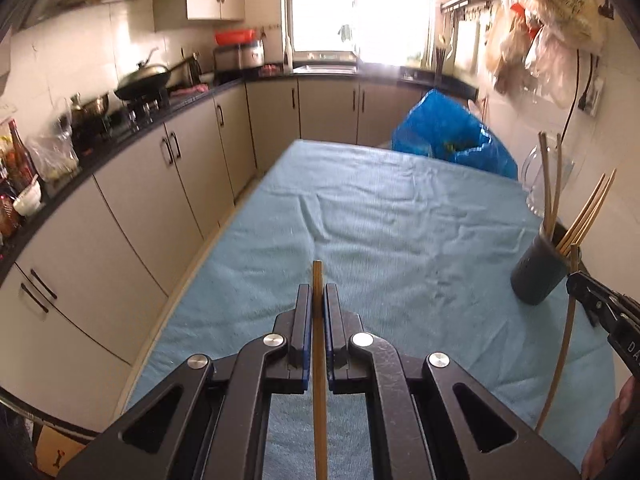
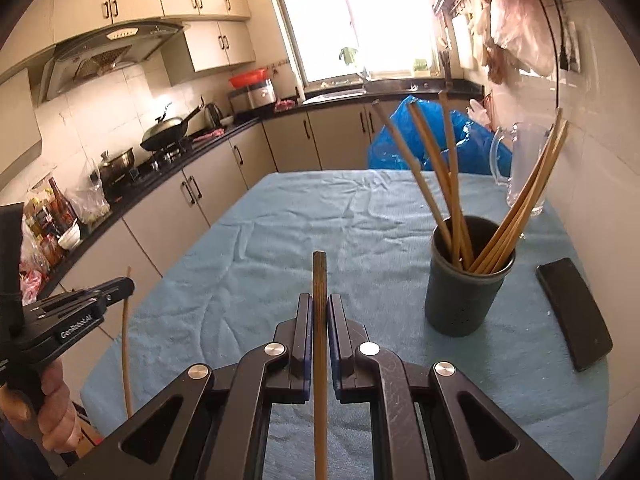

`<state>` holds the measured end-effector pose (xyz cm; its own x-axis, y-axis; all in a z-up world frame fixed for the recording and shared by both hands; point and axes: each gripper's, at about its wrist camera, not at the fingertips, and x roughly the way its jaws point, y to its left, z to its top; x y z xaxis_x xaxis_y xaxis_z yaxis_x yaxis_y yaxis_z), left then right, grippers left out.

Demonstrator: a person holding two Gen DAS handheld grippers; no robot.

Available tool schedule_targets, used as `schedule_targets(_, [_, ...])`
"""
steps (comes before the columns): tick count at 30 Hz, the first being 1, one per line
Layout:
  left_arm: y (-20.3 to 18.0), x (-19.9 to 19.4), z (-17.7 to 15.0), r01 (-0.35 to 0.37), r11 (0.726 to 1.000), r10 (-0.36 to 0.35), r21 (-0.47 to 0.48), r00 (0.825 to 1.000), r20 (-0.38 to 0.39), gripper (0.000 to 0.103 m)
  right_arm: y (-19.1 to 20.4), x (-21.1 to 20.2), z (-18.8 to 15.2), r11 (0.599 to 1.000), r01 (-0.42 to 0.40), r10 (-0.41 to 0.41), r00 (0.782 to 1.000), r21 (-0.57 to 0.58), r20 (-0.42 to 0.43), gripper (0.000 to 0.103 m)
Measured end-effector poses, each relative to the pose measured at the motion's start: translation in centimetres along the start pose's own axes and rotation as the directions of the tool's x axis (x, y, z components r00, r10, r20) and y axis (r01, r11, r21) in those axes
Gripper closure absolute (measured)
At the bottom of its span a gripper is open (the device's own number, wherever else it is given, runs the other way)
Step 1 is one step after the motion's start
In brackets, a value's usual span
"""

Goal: Organize utensils
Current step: 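Lift the chopstick upright with the right gripper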

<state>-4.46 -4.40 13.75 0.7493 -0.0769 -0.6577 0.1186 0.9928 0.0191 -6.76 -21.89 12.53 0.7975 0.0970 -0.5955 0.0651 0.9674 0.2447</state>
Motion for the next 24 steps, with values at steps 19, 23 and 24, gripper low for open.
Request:
schedule_targets(19, [-0.4,-3.0,0.6,-0.047,0.999,0.047,0.000,0.993,0.110,0.098,0.9,-3.8,0.6,1.000,0.009,-0.008,0.995,-0.011,0.099,0.095])
schedule_targets(23, [-0.3,-3.3,0.4,-0.047,0.999,0.048,-0.005,0.992,0.115,0.098,1.1,-4.2,0.4,1.000,0.012,-0.010,0.994,-0.013,0.108,0.095])
schedule_targets(24, [-0.3,-3.3,0.4,-0.048,0.999,0.048,-0.005,0.992,0.117,0.098,1.2,-4.2,0.4,1.000,0.013,-0.011,0.994,-0.014,0.108,0.095])
